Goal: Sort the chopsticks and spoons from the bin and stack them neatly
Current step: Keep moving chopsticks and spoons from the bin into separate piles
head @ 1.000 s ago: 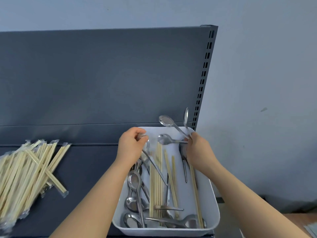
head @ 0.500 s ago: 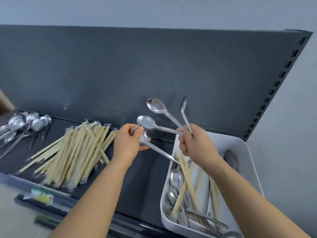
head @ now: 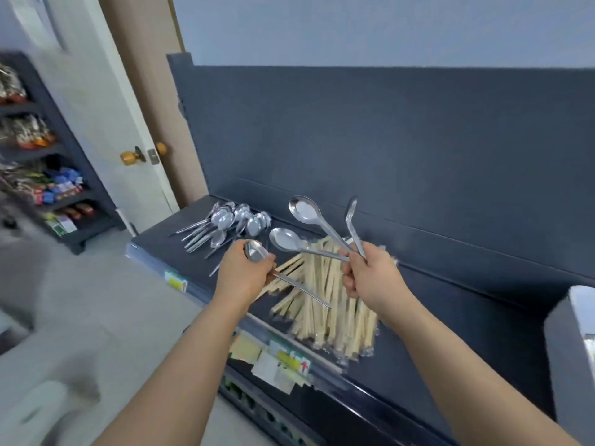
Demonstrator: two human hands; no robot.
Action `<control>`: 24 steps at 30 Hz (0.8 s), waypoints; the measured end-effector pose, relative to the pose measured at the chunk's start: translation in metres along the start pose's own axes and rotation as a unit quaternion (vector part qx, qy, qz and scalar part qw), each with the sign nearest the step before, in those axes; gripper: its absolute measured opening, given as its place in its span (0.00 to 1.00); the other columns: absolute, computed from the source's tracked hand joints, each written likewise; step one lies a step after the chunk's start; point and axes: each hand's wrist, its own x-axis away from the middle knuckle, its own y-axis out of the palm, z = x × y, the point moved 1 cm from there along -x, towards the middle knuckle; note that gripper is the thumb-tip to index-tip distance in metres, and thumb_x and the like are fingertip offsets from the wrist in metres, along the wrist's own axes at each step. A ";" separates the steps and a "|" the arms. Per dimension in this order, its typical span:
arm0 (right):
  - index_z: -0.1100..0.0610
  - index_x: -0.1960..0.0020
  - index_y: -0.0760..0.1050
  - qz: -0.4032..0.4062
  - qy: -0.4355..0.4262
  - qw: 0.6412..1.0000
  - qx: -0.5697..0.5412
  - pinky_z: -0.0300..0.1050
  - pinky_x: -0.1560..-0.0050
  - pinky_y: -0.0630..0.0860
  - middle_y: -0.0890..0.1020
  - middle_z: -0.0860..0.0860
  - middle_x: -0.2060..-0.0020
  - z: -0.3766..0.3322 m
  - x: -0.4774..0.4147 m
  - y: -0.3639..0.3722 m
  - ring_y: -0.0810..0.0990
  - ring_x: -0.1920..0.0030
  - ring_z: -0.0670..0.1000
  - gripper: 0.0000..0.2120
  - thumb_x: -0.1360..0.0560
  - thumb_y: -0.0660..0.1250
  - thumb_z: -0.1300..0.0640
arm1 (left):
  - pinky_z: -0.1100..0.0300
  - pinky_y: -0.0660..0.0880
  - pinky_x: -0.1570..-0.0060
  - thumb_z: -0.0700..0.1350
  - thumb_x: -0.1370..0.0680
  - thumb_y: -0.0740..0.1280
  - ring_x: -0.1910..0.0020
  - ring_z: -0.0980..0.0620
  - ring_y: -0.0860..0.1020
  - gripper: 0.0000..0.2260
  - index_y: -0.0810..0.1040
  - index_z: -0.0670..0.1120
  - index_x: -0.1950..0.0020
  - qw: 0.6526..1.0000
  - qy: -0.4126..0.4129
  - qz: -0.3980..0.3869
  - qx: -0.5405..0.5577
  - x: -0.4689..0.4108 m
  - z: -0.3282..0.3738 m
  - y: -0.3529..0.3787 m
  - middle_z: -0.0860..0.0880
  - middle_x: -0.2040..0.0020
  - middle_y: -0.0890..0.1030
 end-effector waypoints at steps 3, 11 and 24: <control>0.62 0.48 0.71 -0.011 0.014 1.000 -0.022 0.35 0.79 0.62 0.69 0.53 0.68 0.003 -0.020 0.058 0.65 0.73 0.48 0.12 0.18 0.48 0.65 | 0.48 0.81 0.51 0.33 0.26 0.69 0.53 0.44 0.81 0.14 0.73 0.46 0.45 0.999 0.003 -0.007 -0.053 -0.030 -0.007 -0.048 0.46 0.52 0.79; 0.61 0.51 0.70 0.013 0.060 0.998 -0.016 0.36 0.80 0.62 0.71 0.53 0.70 0.019 -0.087 0.149 0.66 0.74 0.49 0.12 0.18 0.49 0.65 | 0.45 0.81 0.53 0.32 0.28 0.70 0.55 0.42 0.81 0.15 0.73 0.51 0.51 0.993 0.009 0.018 -0.115 -0.116 -0.034 -0.109 0.47 0.55 0.80; 0.61 0.53 0.68 0.043 0.103 0.992 0.054 0.42 0.72 0.73 0.74 0.54 0.66 0.042 -0.212 0.225 0.73 0.72 0.50 0.12 0.21 0.47 0.67 | 0.46 0.81 0.61 0.38 0.31 0.73 0.66 0.40 0.82 0.06 0.79 0.36 0.60 0.977 -0.025 0.014 -0.212 -0.285 -0.069 -0.113 0.39 0.65 0.83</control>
